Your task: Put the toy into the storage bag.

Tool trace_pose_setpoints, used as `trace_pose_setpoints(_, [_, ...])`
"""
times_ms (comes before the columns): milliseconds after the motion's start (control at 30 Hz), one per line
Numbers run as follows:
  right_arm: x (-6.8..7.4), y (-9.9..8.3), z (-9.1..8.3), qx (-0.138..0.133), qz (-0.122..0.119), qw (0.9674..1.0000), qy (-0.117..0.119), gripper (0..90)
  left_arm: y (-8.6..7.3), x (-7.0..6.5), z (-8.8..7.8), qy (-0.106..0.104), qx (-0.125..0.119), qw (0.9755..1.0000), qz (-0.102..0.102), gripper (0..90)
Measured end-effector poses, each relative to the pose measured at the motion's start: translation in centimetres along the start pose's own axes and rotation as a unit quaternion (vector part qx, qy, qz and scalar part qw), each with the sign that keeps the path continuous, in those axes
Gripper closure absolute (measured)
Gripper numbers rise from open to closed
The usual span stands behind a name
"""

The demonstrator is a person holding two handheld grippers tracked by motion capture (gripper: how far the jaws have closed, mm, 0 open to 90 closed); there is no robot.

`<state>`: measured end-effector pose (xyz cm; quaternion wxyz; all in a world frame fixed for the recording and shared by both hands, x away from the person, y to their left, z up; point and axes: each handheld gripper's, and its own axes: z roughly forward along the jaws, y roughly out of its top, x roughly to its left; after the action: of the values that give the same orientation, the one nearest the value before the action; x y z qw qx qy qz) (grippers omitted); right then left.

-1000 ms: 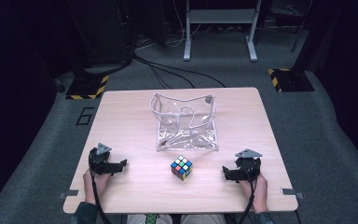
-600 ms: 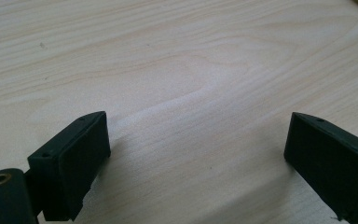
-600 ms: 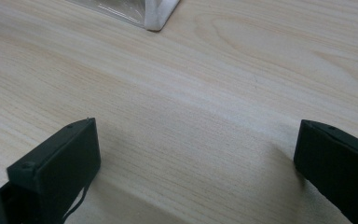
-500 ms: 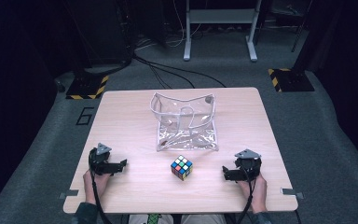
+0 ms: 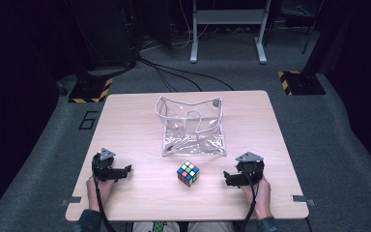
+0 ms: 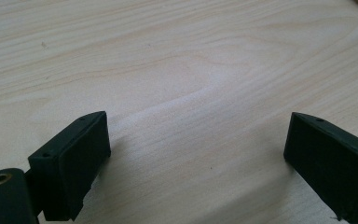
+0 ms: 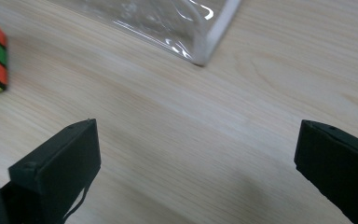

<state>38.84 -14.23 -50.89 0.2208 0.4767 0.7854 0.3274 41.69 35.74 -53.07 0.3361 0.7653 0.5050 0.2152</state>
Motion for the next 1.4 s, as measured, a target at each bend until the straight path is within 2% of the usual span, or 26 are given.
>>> trace_pose_setpoints(233, [1.6, 1.2, -0.1, -0.002, -0.023, 0.9996, 0.018, 0.0, 0.0, 0.0, 0.0, 0.0, 0.001, 1.0, -0.001, 6.7])
trace_pose_setpoints(600, [3.9, 2.8, -0.2, -0.011, -0.038, 0.9978, 0.052, 0.5, 0.0, 0.1, 0.0, 0.0, 0.002, 1.0, 0.001, 6.9])
trace_pose_setpoints(633, [4.0, 2.8, -0.2, -0.011, -0.045, 0.9973, 0.056, 0.5, 0.0, 0.1, 0.0, 0.0, 0.001, 1.0, 0.001, 6.9])
trace_pose_setpoints(1000, [5.5, 3.8, -0.5, -0.015, -0.054, 0.995, 0.084, 0.7, 0.0, 0.1, -0.1, 0.0, 0.004, 1.0, 0.004, 6.9])
trace_pose_setpoints(1033, [5.6, 3.9, -0.5, -0.016, -0.06, 0.9944, 0.086, 0.7, 0.0, 0.1, -0.1, 0.0, 0.004, 1.0, 0.004, 6.9])
trace_pose_setpoints(1067, [5.9, 4.0, -0.6, -0.013, -0.054, 0.9946, 0.088, 0.7, 0.0, 0.1, -0.1, 0.0, 0.004, 1.0, 0.004, 6.9])
trace_pose_setpoints(1200, [6.4, 4.4, -0.7, -0.019, -0.07, 0.9929, 0.095, 0.7, 0.0, 0.1, -0.1, 0.0, 0.004, 1.0, 0.004, 6.9])
trace_pose_setpoints(1400, [7.0, 5.0, -0.9, -0.023, -0.074, 0.991, 0.109, 0.9, 0.0, 0.1, -0.1, 0.0, 0.004, 1.0, 0.004, 6.9])
